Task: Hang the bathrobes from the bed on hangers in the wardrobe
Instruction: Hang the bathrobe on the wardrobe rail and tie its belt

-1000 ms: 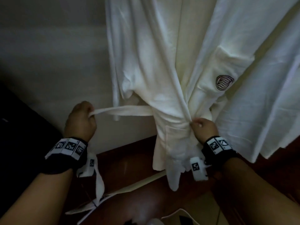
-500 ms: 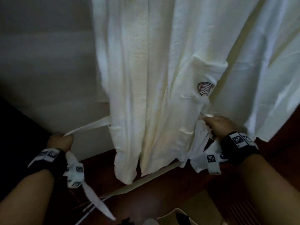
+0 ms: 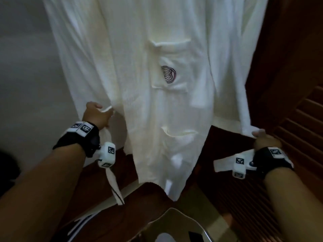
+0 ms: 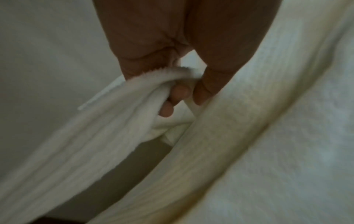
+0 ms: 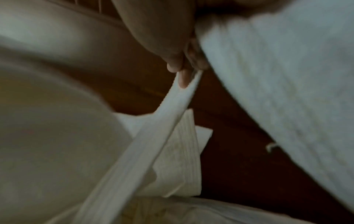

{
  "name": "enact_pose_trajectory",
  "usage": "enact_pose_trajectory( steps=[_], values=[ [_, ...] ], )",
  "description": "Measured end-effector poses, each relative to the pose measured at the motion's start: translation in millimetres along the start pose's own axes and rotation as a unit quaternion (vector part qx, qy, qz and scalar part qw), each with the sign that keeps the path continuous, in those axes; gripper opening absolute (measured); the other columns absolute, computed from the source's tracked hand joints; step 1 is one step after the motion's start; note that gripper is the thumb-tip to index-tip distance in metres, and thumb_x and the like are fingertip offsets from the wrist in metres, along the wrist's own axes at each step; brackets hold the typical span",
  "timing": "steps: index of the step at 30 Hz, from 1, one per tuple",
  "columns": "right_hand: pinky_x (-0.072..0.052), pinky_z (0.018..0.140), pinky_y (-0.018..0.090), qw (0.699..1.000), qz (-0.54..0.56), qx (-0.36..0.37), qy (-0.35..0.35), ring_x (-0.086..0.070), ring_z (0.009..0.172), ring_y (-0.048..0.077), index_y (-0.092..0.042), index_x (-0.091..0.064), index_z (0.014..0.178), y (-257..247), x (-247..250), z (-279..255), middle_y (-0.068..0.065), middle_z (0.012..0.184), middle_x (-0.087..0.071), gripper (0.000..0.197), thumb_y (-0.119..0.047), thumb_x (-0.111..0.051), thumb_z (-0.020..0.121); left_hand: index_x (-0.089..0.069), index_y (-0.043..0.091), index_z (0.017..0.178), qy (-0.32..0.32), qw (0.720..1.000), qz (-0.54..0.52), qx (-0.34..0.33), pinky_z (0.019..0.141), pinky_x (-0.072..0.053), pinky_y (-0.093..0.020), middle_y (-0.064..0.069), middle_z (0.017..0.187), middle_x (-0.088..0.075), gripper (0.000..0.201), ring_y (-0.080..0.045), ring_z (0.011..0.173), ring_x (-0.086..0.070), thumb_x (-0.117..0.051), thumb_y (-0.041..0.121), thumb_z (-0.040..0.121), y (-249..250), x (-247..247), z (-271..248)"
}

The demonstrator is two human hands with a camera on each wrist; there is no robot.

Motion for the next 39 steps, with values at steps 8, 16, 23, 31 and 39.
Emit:
enact_pose_trajectory(
  steps=[8,16,23,31,39],
  values=[
    [-0.041,0.045,0.023,0.932,0.219,0.084,-0.276,-0.047,0.045,0.012,-0.014,-0.069,0.097,1.2,-24.1,-79.5,0.004,0.065,-0.053,0.014,-0.017,-0.055,0.096,-0.041,0.012,0.111,-0.032,0.993,-0.115,0.017,0.065,-0.055,-0.053,-0.017,0.071,-0.063,0.042,-0.027,0.057,-0.059,-0.072,0.021,0.084,-44.1,-76.4,-83.2],
    [-0.039,0.047,0.024,0.953,0.018,0.220,-0.209,-0.054,0.048,0.011,-0.023,-0.073,0.097,-29.4,3.7,-97.1,-0.001,0.066,-0.063,0.021,-0.040,-0.071,0.084,-0.051,0.015,0.106,0.097,0.994,-0.037,0.023,0.060,-0.053,-0.034,-0.024,0.105,-0.064,0.032,-0.028,0.065,-0.061,-0.068,0.020,0.079,-66.9,-1.0,-100.2],
    [-0.051,0.065,0.021,0.859,-0.167,0.349,-0.334,-0.066,0.074,0.006,-0.023,-0.075,0.087,-45.1,-48.5,-181.5,-0.004,0.080,-0.072,0.022,-0.038,-0.083,0.073,-0.056,0.019,0.114,0.036,0.957,0.134,-0.255,0.100,-0.038,-0.032,-0.015,0.125,-0.039,0.066,-0.023,0.112,-0.042,-0.083,0.051,0.063,34.7,-45.7,-140.3],
    [-0.042,0.060,0.022,0.826,-0.052,0.414,-0.379,-0.057,0.062,0.005,-0.014,-0.070,0.077,-56.8,-60.1,-242.2,-0.001,0.069,-0.065,0.010,-0.019,-0.069,0.086,-0.046,0.012,0.125,-0.021,0.989,0.141,-0.047,0.090,-0.052,-0.045,-0.013,0.124,-0.052,0.089,-0.037,0.107,-0.059,-0.076,0.063,0.059,74.5,-112.2,-76.7],
    [-0.040,0.070,0.024,0.977,-0.013,0.212,0.025,-0.057,0.077,0.021,-0.015,-0.070,0.100,27.4,122.4,-123.4,0.006,0.086,-0.062,0.015,-0.023,-0.069,0.089,-0.038,0.010,0.141,0.018,0.978,0.164,-0.125,0.105,-0.040,-0.042,-0.016,0.140,-0.048,0.064,-0.033,0.127,-0.048,-0.061,0.034,0.086,95.6,-89.0,12.1]
  ],
)
Point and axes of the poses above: each hand's wrist, its own z-axis towards the middle knuckle, its own x-axis out of the back of the hand, y = z × x, the point moved 9 cm from there along z, towards the middle knuckle
